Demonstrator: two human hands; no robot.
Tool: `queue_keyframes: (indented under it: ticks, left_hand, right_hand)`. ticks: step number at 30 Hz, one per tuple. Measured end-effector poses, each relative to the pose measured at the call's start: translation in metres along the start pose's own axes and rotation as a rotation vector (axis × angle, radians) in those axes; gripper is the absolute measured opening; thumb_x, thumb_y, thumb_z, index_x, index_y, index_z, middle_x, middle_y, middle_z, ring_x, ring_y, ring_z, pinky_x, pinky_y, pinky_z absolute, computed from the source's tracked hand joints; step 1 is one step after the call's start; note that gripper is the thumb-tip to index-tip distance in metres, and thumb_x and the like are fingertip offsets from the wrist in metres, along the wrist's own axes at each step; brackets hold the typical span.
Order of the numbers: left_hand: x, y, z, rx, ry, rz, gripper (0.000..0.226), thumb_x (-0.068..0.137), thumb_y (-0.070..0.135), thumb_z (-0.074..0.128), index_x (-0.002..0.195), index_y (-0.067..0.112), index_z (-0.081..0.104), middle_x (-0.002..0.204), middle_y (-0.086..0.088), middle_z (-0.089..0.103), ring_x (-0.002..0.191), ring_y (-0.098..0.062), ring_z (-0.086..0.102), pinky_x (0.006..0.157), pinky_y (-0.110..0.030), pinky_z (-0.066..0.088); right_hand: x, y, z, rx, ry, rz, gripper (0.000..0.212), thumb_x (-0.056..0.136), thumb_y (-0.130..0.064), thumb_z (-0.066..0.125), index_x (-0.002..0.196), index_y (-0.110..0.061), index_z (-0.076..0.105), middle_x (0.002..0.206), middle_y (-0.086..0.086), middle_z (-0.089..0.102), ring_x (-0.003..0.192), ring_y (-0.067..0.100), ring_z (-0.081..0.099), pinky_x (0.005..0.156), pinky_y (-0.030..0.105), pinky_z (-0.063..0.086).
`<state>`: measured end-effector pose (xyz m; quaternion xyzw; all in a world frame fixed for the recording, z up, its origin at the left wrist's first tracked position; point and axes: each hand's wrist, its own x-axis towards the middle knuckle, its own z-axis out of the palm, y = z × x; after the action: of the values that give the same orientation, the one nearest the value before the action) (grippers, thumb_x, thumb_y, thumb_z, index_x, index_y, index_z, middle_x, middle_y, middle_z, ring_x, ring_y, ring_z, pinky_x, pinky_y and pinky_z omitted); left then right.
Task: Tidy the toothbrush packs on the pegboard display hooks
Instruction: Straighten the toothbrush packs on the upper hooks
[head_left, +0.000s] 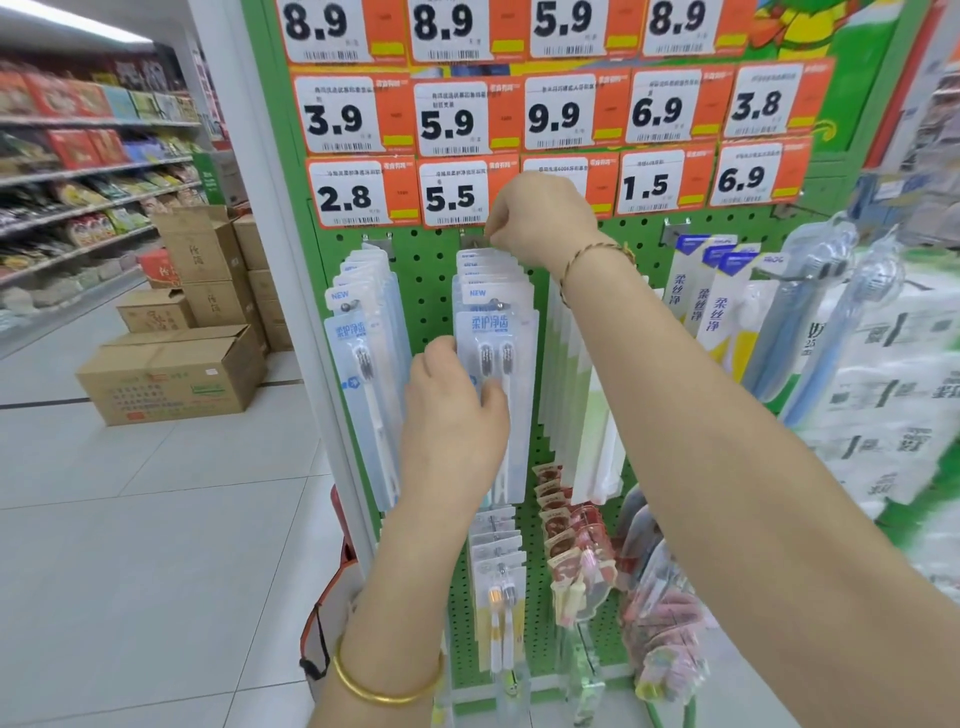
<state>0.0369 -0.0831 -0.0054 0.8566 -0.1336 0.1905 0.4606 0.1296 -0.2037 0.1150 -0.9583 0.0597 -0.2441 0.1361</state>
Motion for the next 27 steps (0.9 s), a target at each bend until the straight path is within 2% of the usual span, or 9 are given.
queue_keyframes:
  ticks: [3, 6, 9, 14, 17, 19, 23, 25, 27]
  left_hand:
    - [-0.003, 0.004, -0.001, 0.052, 0.036, 0.03, 0.042, 0.091, 0.02, 0.055, 0.13, 0.009, 0.042, 0.119, -0.007, 0.05, 0.107, -0.024, 0.049, 0.088, -0.041, 0.046]
    - [-0.007, 0.01, -0.003, 0.076, 0.05, 0.051, 0.055, 0.093, 0.02, 0.054, 0.141, 0.01, 0.031, 0.132, -0.007, 0.041, 0.121, -0.021, 0.039, 0.096, -0.027, 0.036]
    - [-0.01, 0.014, -0.002, 0.08, 0.05, 0.069, 0.063, 0.094, 0.02, 0.052, 0.147, 0.01, 0.019, 0.144, -0.007, 0.03, 0.131, -0.017, 0.029, 0.094, -0.016, 0.021]
    - [-0.014, 0.016, 0.0, 0.075, 0.05, 0.102, 0.068, 0.095, 0.021, 0.051, 0.149, 0.008, 0.012, 0.151, -0.007, 0.019, 0.138, -0.016, 0.018, 0.096, -0.012, 0.011]
    - [-0.016, 0.017, 0.001, 0.076, 0.08, 0.119, 0.069, 0.095, 0.019, 0.052, 0.149, 0.008, 0.012, 0.152, -0.007, 0.017, 0.14, -0.017, 0.016, 0.099, -0.012, 0.009]
    - [-0.018, 0.018, 0.002, 0.074, 0.097, 0.129, 0.068, 0.094, 0.018, 0.052, 0.149, 0.008, 0.012, 0.153, -0.008, 0.016, 0.141, -0.019, 0.015, 0.104, -0.014, 0.01]
    - [-0.022, 0.017, 0.004, 0.063, 0.145, 0.157, 0.067, 0.093, 0.014, 0.052, 0.149, 0.006, 0.015, 0.153, -0.009, 0.015, 0.142, -0.019, 0.012, 0.106, -0.014, 0.006]
    - [-0.027, 0.016, 0.007, 0.054, 0.195, 0.175, 0.065, 0.092, 0.01, 0.054, 0.147, 0.004, 0.021, 0.152, -0.011, 0.018, 0.14, -0.02, 0.015, 0.106, -0.012, 0.006]
    - [-0.032, 0.016, 0.011, 0.036, 0.244, 0.181, 0.062, 0.089, 0.006, 0.057, 0.144, 0.003, 0.028, 0.149, -0.012, 0.023, 0.137, -0.022, 0.019, 0.105, -0.011, 0.008]
  right_hand:
    - [0.003, 0.001, 0.002, 0.019, -0.04, 0.003, 0.021, 0.085, -0.011, 0.06, 0.103, -0.016, 0.069, 0.108, 0.006, 0.067, 0.102, 0.028, 0.059, 0.088, 0.042, 0.052]
    - [0.004, 0.0, 0.002, 0.04, -0.067, 0.016, 0.02, 0.084, -0.008, 0.061, 0.101, -0.014, 0.069, 0.104, 0.006, 0.068, 0.097, 0.027, 0.061, 0.087, 0.041, 0.053]
    - [0.003, -0.001, 0.0, 0.052, -0.096, 0.021, 0.019, 0.083, -0.007, 0.06, 0.1, -0.012, 0.069, 0.102, 0.005, 0.068, 0.093, 0.026, 0.063, 0.086, 0.04, 0.054]
    - [-0.001, 0.003, -0.002, 0.045, -0.042, 0.038, 0.016, 0.085, -0.003, 0.054, 0.091, -0.012, 0.066, 0.096, 0.005, 0.065, 0.089, 0.027, 0.061, 0.078, 0.036, 0.053]
    - [-0.005, 0.006, -0.001, 0.013, -0.002, 0.046, 0.017, 0.086, -0.002, 0.053, 0.075, -0.015, 0.056, 0.086, 0.005, 0.057, 0.082, 0.027, 0.055, 0.07, 0.033, 0.045]
    - [-0.008, 0.009, -0.001, 0.006, 0.034, 0.052, 0.019, 0.086, -0.001, 0.052, 0.072, -0.014, 0.053, 0.079, 0.005, 0.053, 0.08, 0.027, 0.051, 0.068, 0.032, 0.042]
    - [-0.019, 0.015, -0.004, -0.016, 0.108, 0.051, 0.036, 0.085, 0.005, 0.049, 0.057, -0.014, 0.035, 0.059, 0.003, 0.035, 0.075, 0.027, 0.043, 0.063, 0.031, 0.037]
    - [-0.025, 0.016, -0.006, -0.003, 0.151, 0.039, 0.029, 0.084, 0.007, 0.048, 0.06, -0.009, 0.044, 0.061, 0.006, 0.044, 0.076, 0.029, 0.048, 0.062, 0.032, 0.04]
    - [-0.032, 0.018, -0.007, 0.014, 0.207, 0.022, 0.019, 0.085, 0.007, 0.049, 0.083, -0.005, 0.063, 0.085, 0.011, 0.063, 0.092, 0.031, 0.057, 0.071, 0.035, 0.05]
